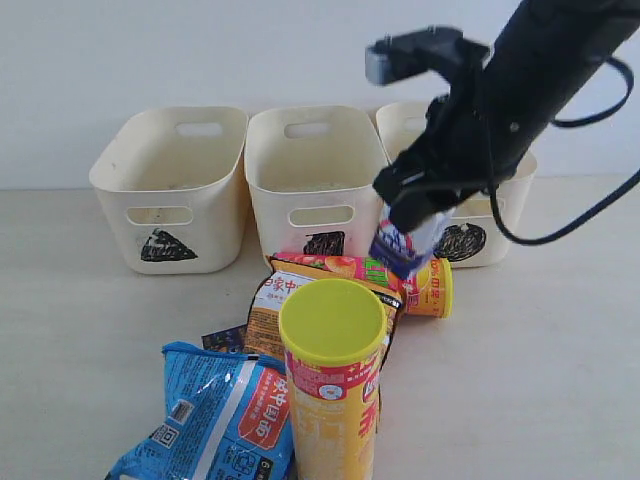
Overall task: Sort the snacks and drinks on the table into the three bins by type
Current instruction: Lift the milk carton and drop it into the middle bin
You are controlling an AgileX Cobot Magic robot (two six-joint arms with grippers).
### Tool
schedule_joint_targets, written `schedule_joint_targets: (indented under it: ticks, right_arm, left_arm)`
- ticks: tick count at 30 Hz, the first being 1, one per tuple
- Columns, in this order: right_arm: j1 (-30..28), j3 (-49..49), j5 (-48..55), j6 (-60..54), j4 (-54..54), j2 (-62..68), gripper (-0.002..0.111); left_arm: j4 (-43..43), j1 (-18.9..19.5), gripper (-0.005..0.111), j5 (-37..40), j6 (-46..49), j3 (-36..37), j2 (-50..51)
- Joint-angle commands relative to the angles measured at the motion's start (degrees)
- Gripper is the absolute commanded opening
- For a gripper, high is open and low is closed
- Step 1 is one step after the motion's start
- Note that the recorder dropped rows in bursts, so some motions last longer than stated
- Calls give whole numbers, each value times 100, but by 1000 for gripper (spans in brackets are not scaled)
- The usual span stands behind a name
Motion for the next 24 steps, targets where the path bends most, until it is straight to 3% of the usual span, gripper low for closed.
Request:
schedule_joint_targets:
  ticks: [1,18,24]
  right_arm:
    - [14,-461,-171,35,-58,-341,0]
    - [14,-651,-3419,467,275,510,0]
    - [14,-961,-3706,548,275,1331,0]
  left_arm:
    - [0,-7,4,-41,-38,23,-15]
    - [0,-7,4,-41,-38,23,-15]
    - [0,-7,4,-41,-38,23,-15]
